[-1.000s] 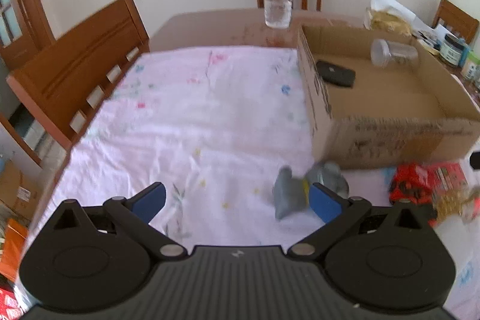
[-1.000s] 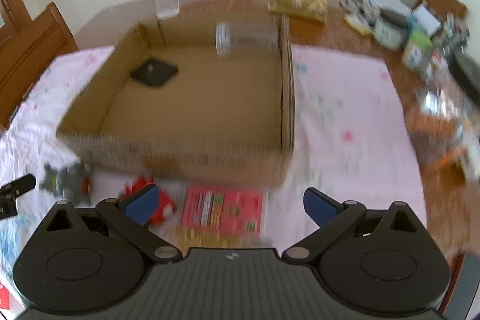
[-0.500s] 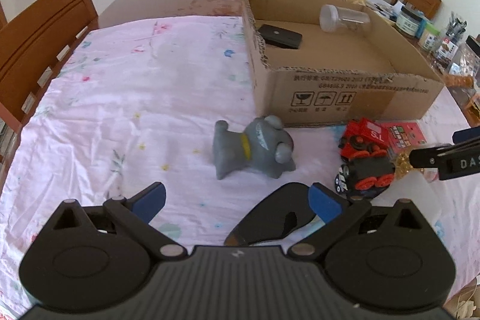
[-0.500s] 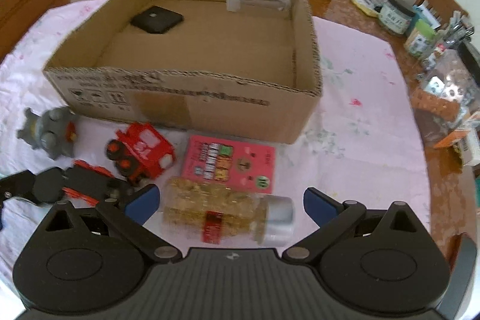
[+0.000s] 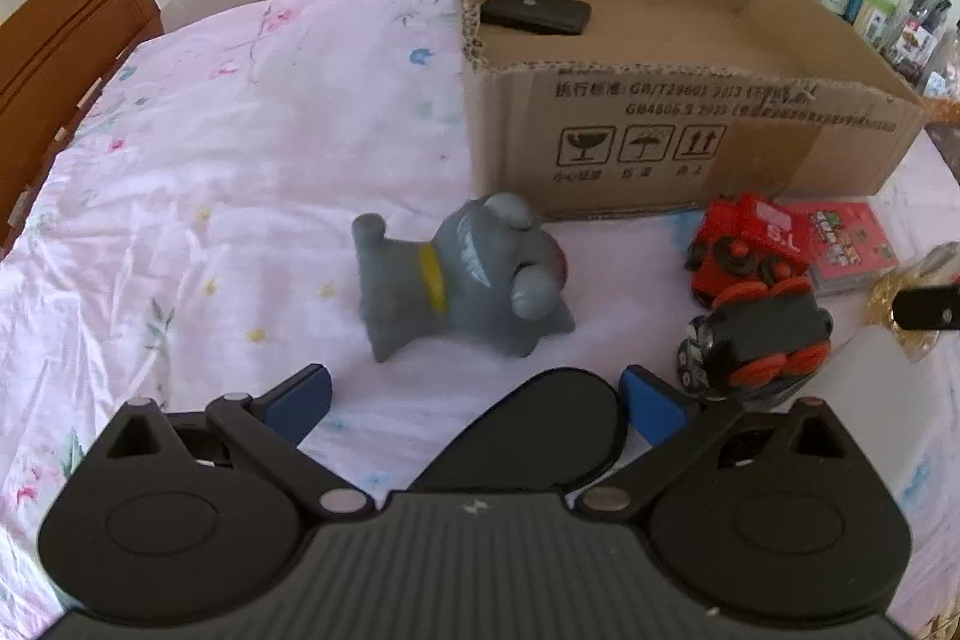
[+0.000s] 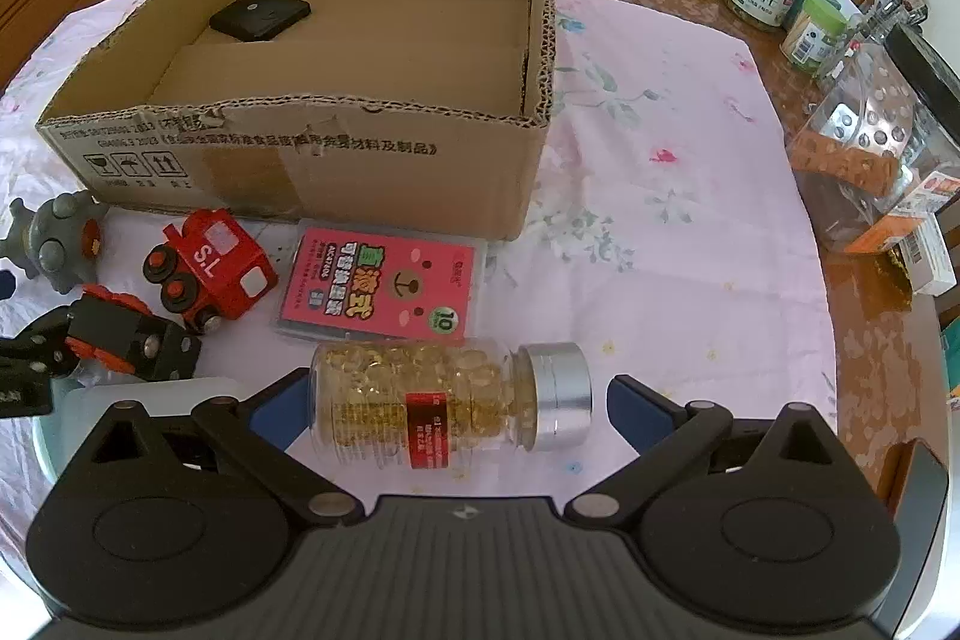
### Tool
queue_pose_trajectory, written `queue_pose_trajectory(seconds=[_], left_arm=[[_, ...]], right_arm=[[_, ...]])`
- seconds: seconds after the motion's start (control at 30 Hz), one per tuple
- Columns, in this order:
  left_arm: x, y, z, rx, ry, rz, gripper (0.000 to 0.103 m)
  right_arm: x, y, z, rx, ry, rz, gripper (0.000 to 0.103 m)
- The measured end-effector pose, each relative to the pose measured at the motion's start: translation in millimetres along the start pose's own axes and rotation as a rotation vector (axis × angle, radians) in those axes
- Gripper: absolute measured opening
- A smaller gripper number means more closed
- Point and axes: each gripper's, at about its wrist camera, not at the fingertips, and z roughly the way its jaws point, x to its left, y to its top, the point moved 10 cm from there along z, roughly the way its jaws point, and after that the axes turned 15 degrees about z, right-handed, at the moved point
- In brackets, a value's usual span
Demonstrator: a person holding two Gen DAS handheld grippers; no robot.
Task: Organize rigid objects
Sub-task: 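Grasp the black paddle with the left gripper while right grasps the gold capsule bottle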
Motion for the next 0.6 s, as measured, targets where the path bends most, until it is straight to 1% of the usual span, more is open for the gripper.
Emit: queue_pose_trajectory(seconds=[0.17,0.33,0.47,0.53,0.6], left_arm=[[16,-17,-7,0.015,0.017,-0.011,0.102],[35,-34,-13,0.024,0.038,-0.081,0.103],[42,-45,-19,0.014,0.057,-0.113,0.103],[42,-47,-21,-0.002,0.062,-0.111,0.103],[41,-48,-22,-0.011,0.063,-0.109,0.103]], right_arm=[[-1,1,6,0.013,-0.002,-0.022,0.103],[-6,-6,17,0.045,-0.023,-0.055,0.103],[-11,-14,24,0.080,0.010,-0.036,0.103],[-14,-14,25,0.073,0.034,-0.017,0.103],[-14,-15,24,0.054,0.045,-0.032,0.103]])
